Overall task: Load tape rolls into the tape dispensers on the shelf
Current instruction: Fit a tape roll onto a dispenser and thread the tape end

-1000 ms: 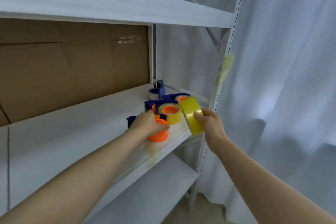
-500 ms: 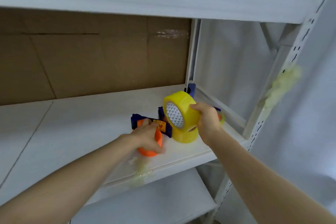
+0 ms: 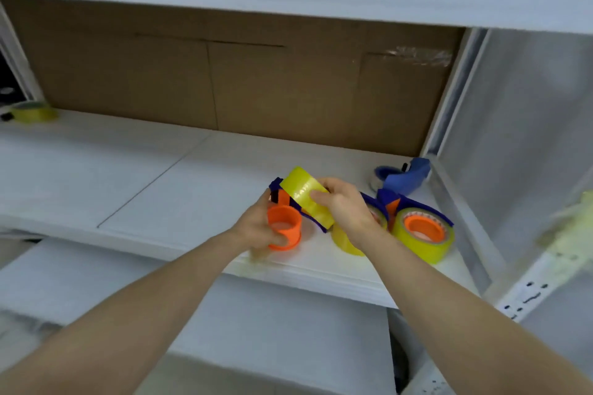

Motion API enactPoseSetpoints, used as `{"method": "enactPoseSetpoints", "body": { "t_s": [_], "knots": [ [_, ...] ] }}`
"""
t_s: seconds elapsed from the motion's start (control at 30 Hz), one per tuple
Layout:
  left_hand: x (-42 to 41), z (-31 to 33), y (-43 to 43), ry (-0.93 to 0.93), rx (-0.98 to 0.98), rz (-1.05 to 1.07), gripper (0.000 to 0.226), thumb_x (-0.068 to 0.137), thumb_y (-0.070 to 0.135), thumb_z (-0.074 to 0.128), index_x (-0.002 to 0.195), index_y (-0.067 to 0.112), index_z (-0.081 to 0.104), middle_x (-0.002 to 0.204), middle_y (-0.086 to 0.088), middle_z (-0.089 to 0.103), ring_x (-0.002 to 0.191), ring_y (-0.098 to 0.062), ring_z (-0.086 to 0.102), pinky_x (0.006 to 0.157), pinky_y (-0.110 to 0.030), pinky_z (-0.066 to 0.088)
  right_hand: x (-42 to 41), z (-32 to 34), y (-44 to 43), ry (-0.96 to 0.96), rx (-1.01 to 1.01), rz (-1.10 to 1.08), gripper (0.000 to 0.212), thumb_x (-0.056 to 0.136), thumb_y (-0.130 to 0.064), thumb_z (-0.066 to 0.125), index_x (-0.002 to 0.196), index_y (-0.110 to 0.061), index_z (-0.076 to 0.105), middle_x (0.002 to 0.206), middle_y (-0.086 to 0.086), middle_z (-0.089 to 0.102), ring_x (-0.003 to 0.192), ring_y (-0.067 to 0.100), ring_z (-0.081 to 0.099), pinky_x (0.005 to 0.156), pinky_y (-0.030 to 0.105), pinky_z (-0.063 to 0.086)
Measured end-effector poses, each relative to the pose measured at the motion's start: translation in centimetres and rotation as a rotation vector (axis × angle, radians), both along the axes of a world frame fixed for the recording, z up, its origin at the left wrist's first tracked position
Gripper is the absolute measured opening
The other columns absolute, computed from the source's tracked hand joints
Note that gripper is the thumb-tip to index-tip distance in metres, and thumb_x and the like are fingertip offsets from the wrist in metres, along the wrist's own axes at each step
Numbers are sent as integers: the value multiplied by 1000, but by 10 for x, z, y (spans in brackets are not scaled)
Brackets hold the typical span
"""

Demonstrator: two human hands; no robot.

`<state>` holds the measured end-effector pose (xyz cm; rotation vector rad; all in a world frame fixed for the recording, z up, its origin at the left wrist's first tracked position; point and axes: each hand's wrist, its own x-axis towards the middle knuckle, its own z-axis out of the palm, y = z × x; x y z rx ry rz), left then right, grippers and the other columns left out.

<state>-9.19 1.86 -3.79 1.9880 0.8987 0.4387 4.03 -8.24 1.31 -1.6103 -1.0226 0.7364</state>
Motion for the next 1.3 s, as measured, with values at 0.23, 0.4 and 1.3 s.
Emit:
{"method": "enactPoseSetpoints", "body": {
  "t_s": [0.23,0.4,1.3],
  "knots": [
    [-6,-7,0,9,-23,129,111,58,8,86,146,10,19,123,-7,53,118,-28,52,88,-27,42,-14,-19,17,-577,-122,127,46,91,-17,54,136,-15,48,143,5,47,133,23,40,112,38,29],
    [-10,-7,9,-41,-241,140,119,68,-3,79,149,11,-6,142,-9,40,126,-27,46,99,-34,42,-12,-33,18,-788,-112,197,44,93,-18,54,136,-18,47,141,3,48,134,21,33,112,34,24],
    [-14,-6,28,84,-192,302,20,74,24,67,78,5,64,73,-7,56,73,-22,54,71,-33,46,-14,-29,82,-990,-658,27,37,85,-20,60,118,-9,46,100,6,55,96,25,58,70,32,45]
  ]
}}
